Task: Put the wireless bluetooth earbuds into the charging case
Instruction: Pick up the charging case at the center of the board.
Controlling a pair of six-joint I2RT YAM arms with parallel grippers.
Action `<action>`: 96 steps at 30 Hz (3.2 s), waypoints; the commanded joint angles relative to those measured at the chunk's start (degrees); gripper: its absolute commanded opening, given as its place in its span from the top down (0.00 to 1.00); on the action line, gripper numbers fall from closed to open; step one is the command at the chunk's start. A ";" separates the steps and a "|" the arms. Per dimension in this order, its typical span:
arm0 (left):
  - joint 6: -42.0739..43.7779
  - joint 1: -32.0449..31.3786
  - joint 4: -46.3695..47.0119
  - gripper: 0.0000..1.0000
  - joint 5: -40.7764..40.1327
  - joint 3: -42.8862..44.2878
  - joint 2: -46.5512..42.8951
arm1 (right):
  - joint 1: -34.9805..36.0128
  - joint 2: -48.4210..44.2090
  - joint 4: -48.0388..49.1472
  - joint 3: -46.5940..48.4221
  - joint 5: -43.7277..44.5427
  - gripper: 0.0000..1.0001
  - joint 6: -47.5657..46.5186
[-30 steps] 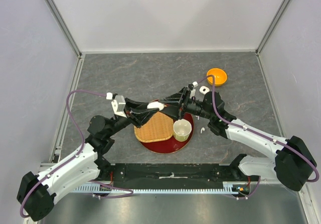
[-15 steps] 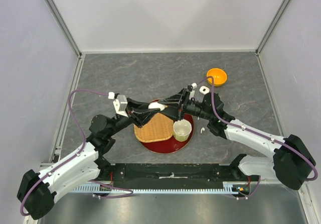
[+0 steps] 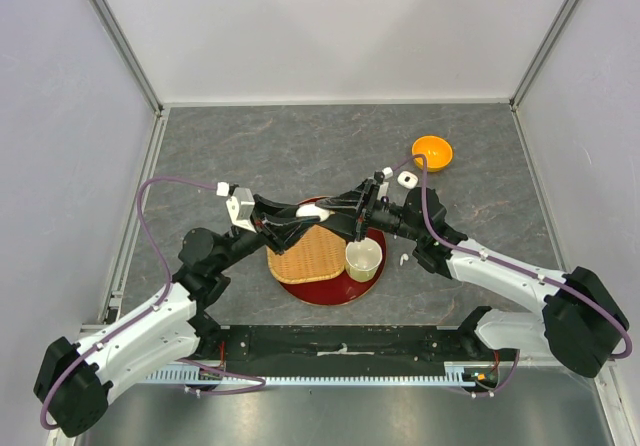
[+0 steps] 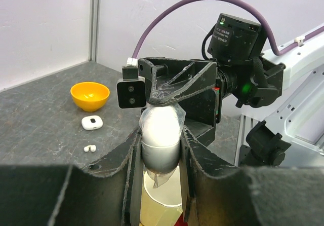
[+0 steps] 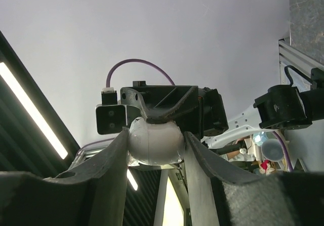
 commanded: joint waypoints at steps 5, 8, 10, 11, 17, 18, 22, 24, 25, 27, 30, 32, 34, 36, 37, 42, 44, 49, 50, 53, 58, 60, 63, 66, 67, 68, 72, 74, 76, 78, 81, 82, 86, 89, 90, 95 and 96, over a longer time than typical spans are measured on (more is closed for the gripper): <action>-7.12 -0.50 -4.12 0.56 -0.59 3.29 1.76 | 0.41 -3.57 -4.69 1.83 4.36 1.00 -6.32; -8.61 -0.50 -4.38 0.44 -0.94 3.38 1.58 | 0.50 -4.89 -7.68 1.83 6.38 1.00 -8.35; -8.79 -0.50 -5.08 0.40 -1.12 3.64 1.41 | 0.41 -5.60 -8.65 1.74 7.35 1.00 -8.88; -8.79 -0.50 -6.04 0.39 -1.21 3.90 1.23 | 0.50 -5.68 -8.57 1.65 7.44 1.00 -8.97; -8.00 -0.50 -6.93 0.43 -1.39 3.99 0.79 | 0.50 -5.42 -8.66 1.48 7.18 1.00 -8.79; -7.83 -0.50 -6.75 0.44 -1.47 3.91 0.53 | 0.41 -5.25 -8.31 1.39 7.18 1.00 -8.62; -7.39 -0.50 -3.34 0.53 -2.08 2.15 -0.09 | 0.41 -5.16 -7.61 1.21 6.83 1.00 -7.83; -7.13 -0.50 -3.32 0.54 -2.26 1.80 -0.17 | 0.50 -5.07 -5.16 0.43 6.74 1.00 -6.25; -6.86 -0.50 -3.76 0.53 -2.26 1.71 0.00 | 0.41 -5.07 -4.18 0.16 6.74 1.00 -5.72; -6.60 -0.50 -4.11 0.51 -2.26 1.71 0.35 | 0.41 -5.07 -2.43 -0.37 6.74 1.00 -4.32; -5.81 -0.50 -4.12 0.47 -2.18 1.53 0.79 | 0.41 -5.07 -1.63 -0.19 6.30 1.00 -3.43; -4.67 -0.50 -3.68 0.47 -1.83 1.53 1.05 | 0.50 -4.90 -1.54 -0.10 5.95 1.00 -2.90; -3.70 -0.50 -2.98 0.47 -1.56 1.53 1.23 | 0.41 -4.54 -1.10 -0.28 5.25 1.00 -1.94; -3.17 -0.59 -1.83 0.47 -1.39 1.53 1.58 | 0.50 -4.19 -0.57 -0.54 4.72 1.00 -1.50; -2.99 -0.59 -1.57 0.47 -1.73 1.71 1.76 | 0.41 -4.02 -0.31 -0.63 4.46 1.00 -1.06; -3.08 -0.59 0.54 0.50 -1.47 2.06 2.72 | 0.50 -3.66 -0.13 -0.72 4.28 1.00 -0.70; -3.26 -0.68 1.07 0.50 -1.39 2.06 3.25 | 0.41 -3.58 -0.22 -0.81 4.28 1.00 -0.70; -3.43 -0.77 1.86 0.53 -1.21 2.24 4.04 | 0.50 -3.58 -0.22 -0.81 4.28 1.00 -0.70; -3.43 -0.85 2.04 0.53 -1.21 2.15 4.13 | 0.41 -3.49 -0.22 -0.89 4.28 1.00 -0.70; -3.61 -0.94 2.47 0.54 -1.30 2.15 4.22 | 0.41 -3.40 -0.31 -1.07 4.10 1.00 -0.44; -3.52 -1.03 2.65 0.57 -1.73 2.06 4.31 | 0.50 -3.14 0.31 -1.07 3.75 1.00 0.09; -3.61 -1.03 2.65 0.58 -1.82 2.15 4.48 | 0.41 -2.79 0.83 -0.98 3.40 1.00 0.26; -3.78 -1.12 2.74 0.65 -1.82 2.15 4.66 | 0.41 -2.43 1.71 -1.16 3.22 1.00 0.96; -3.96 -1.12 2.65 0.71 -1.82 2.15 4.83 | 0.41 -2.61 1.98 -1.25 3.22 1.00 0.97; -4.05 -1.12 2.65 0.72 -1.82 2.06 5.01 | 0.50 -2.70 2.24 -1.33 3.31 1.00 1.05; -4.13 -1.21 2.65 0.71 -1.74 2.06 5.10 | 0.41 -2.70 2.50 -1.42 3.49 1.00 1.14; -4.40 -1.30 2.74 0.64 -1.47 1.97 5.54 | 0.41 -2.70 2.77 -1.42 3.49 1.00 1.58; -4.49 -1.30 2.74 0.63 -1.56 1.97 5.71 | 0.50 -2.70 3.55 -1.77 3.23 1.00 1.93; -4.49 -1.47 2.91 0.62 -1.74 1.80 5.80 | 0.41 -2.26 4.43 -2.12 2.96 1.00 3.07; -4.57 -1.56 3.09 0.62 -1.82 1.88 5.80 | 0.41 -2.00 6.28 -2.48 2.52 1.00 4.21; -4.49 -1.65 3.27 0.61 -2.35 2.23 5.98 | 0.41 -1.64 6.81 -2.48 2.26 1.00 4.31; -4.40 -1.73 3.27 0.61 -2.35 2.32 5.89 | 0.41 -1.73 6.90 -2.39 2.26 1.00 4.31; -4.31 -1.82 3.27 0.59 -2.18 2.50 6.33 | 0.50 -1.73 7.16 -2.30 2.26 1.00 4.57; -4.31 -2.00 3.36 0.59 -2.09 2.41 6.68 | 0.41 -1.73 7.43 -2.30 2.35 1.00 4.66; -4.31 -1.91 3.36 0.59 -2.00 2.50 6.85 | 0.41 -1.82 7.43 -2.39 2.43 1.00 4.66; -4.31 -2.09 3.88 0.60 -2.53 2.24 6.94 | 0.41 -1.82 7.52 -2.39 2.35 1.00 4.83; -4.31 -2.17 4.14 0.61 -2.70 2.32 6.86 | 0.41 -1.73 7.43 -2.48 2.26 1.00 4.83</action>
